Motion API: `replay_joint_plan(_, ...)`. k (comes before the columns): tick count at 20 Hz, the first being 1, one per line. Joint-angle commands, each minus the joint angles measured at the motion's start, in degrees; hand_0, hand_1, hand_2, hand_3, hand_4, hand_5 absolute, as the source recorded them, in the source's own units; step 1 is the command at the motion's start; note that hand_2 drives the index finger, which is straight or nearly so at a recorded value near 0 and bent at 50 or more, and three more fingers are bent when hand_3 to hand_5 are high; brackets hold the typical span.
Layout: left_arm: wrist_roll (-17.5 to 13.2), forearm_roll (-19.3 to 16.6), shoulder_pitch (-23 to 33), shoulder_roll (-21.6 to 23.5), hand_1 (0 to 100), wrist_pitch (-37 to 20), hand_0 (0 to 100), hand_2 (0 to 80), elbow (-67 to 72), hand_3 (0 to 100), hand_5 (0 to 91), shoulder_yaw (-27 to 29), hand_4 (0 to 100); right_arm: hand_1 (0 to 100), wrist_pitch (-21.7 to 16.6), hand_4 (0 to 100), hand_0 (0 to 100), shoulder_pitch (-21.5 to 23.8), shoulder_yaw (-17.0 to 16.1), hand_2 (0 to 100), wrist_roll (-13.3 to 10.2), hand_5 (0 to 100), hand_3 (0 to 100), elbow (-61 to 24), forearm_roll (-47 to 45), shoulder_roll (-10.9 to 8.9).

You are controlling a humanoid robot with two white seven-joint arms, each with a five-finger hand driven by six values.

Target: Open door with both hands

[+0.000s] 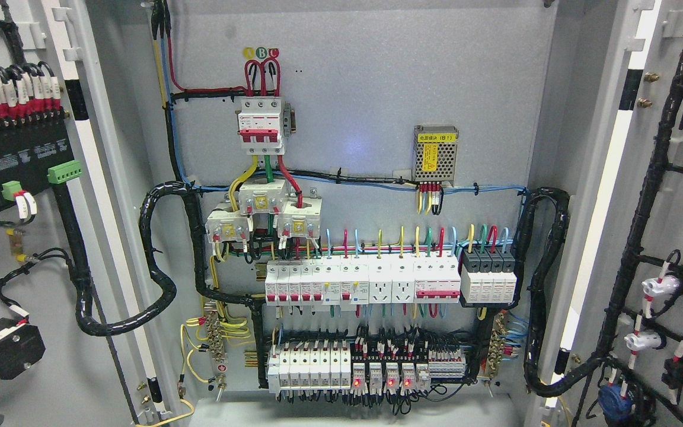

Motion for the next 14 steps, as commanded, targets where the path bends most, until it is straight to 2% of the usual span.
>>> replay_joint_plan(1, -0.13, 1.24, -0.22, 0.60, 0, 0.41, 0, 0.0, 1.41, 0, 0.0, 2.58, 0, 0, -0.04, 0, 19, 0.19, -1.73, 0, 0.00, 0, 0, 0.03, -0.07, -0.16)
replay_joint_plan(14, -0.13, 2.91, -0.57, 1.83, 0, 0.50, 0, 0.0, 3.78, 0, 0.0, 3.81, 0, 0, -0.04, 0, 19, 1.42, -4.62, 0, 0.09, 0, 0, 0.38, -0.16, 0.02)
